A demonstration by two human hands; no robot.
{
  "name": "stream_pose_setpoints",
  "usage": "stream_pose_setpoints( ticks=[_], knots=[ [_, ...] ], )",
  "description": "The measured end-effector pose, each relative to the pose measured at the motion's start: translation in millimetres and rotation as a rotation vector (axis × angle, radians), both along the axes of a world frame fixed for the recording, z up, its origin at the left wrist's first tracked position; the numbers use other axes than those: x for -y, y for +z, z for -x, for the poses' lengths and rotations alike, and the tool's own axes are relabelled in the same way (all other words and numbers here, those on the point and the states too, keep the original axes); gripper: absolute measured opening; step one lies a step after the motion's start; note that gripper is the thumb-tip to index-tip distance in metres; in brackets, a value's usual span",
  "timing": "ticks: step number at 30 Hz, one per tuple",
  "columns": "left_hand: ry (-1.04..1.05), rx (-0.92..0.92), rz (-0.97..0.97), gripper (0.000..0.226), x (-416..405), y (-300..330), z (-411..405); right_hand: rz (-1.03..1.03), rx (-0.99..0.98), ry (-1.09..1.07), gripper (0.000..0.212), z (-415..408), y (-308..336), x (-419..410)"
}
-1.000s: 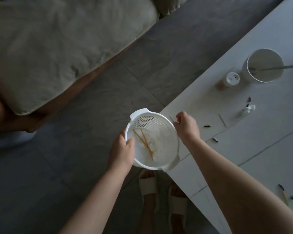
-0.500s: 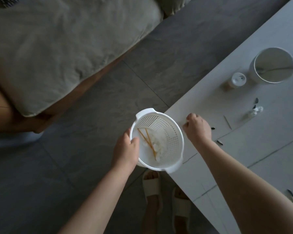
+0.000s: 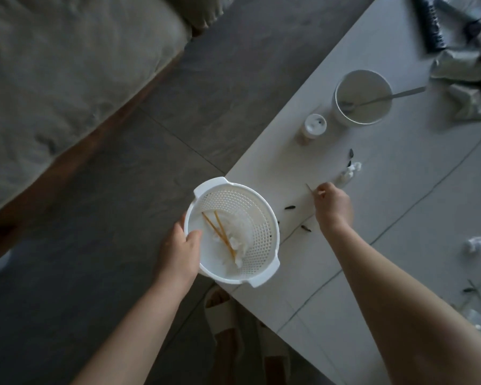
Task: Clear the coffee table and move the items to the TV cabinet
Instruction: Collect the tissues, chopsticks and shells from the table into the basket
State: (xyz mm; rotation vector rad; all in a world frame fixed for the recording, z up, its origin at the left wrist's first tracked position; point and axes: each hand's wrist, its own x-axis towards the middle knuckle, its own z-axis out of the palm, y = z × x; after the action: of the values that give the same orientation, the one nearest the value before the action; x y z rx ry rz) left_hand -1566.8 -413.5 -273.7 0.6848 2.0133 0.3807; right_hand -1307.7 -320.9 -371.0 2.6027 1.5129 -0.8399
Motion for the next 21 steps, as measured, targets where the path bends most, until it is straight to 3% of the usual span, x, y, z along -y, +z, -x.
stream_pose_setpoints(
  ticks=[5,10,14,17,21],
  knots=[
    [-0.023,0.031,0.017,0.020,-5,1,-13,0.020,0.181,0.255,0.022,-1,-8,0],
    [-0.043,0.005,0.002,0.027,-7,2,-23,0.086,0.197,0.389,0.020,-3,-6,2],
    [-0.075,0.015,0.000,0.033,-7,2,-32,0.095,-0.082,0.081,0.013,-14,7,8],
    [-0.102,0.018,0.007,0.031,-6,8,-46,-0.086,-0.424,-0.209,0.009,-13,38,13],
    [-0.162,0.011,0.018,0.031,-10,21,-72,-0.239,-0.668,-0.152,0.015,-8,99,20]
  ],
)
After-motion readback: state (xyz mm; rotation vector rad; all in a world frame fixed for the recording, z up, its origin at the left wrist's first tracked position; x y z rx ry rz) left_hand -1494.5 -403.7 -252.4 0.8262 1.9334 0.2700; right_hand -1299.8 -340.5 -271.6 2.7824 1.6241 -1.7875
